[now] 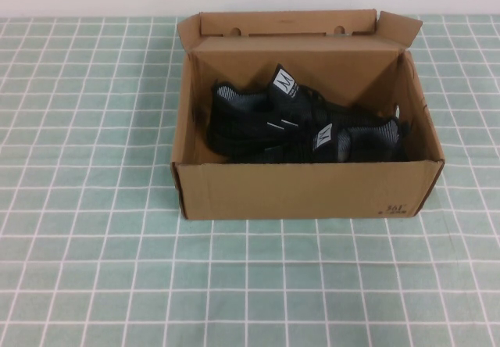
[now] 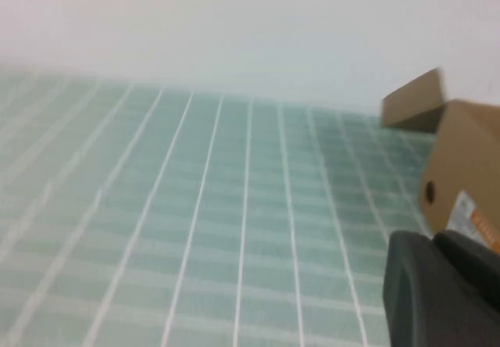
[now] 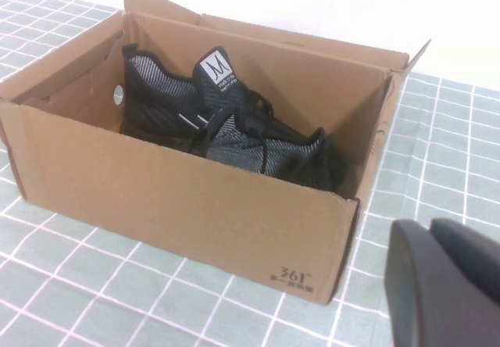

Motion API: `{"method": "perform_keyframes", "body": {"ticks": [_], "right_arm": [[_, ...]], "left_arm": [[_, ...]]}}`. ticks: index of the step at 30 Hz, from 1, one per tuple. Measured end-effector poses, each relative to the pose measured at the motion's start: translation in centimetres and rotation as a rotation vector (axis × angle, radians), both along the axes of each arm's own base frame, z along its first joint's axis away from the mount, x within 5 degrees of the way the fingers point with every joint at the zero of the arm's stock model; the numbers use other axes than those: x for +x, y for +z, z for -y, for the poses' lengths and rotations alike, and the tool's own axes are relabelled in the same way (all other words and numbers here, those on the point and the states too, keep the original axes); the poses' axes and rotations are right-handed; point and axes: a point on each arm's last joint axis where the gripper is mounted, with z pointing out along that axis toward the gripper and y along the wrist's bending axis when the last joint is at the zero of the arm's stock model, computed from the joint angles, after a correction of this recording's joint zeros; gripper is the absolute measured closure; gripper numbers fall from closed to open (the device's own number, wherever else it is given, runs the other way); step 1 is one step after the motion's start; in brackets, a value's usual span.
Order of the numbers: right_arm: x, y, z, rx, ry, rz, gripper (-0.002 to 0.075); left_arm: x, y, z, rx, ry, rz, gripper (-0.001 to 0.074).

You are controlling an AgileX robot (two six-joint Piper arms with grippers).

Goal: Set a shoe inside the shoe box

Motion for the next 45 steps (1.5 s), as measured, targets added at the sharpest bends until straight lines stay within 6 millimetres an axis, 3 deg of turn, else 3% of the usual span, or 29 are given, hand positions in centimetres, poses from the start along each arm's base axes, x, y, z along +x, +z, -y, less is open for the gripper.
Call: {"method": "perform_keyframes", "body": {"ticks": [4,13,18,40,45], "right_arm": [[0.0,0.0,0.0,0.000,0.000,0.000,0.0734],[0.0,0.0,0.0,0.000,0.000,0.000,0.0734],[0.0,0.0,0.0,0.000,0.000,0.000,0.0734],[-0.1,0.0,0.0,0.002,0.000,0.005,0.0734],[-0.8,0.4,1.0,0.021,-0.094,0.057,0.0734]], "left_arm": [[0.4,-2.2,-0.3,-0.078,0.036,-0.057,0.0735],[0.4,-4.0,0.0,0.194,-0.067,-0.121,0.0735],[0.2,-4.7,0.1,0.219,-0.091,-0.206,0.0735],[0.2,-5.0,0.1,0.221,-0.095,-0.232,0.0736],[0.2,-5.0,0.1,0.223,-0.096,-0.232,0.0735]]}}
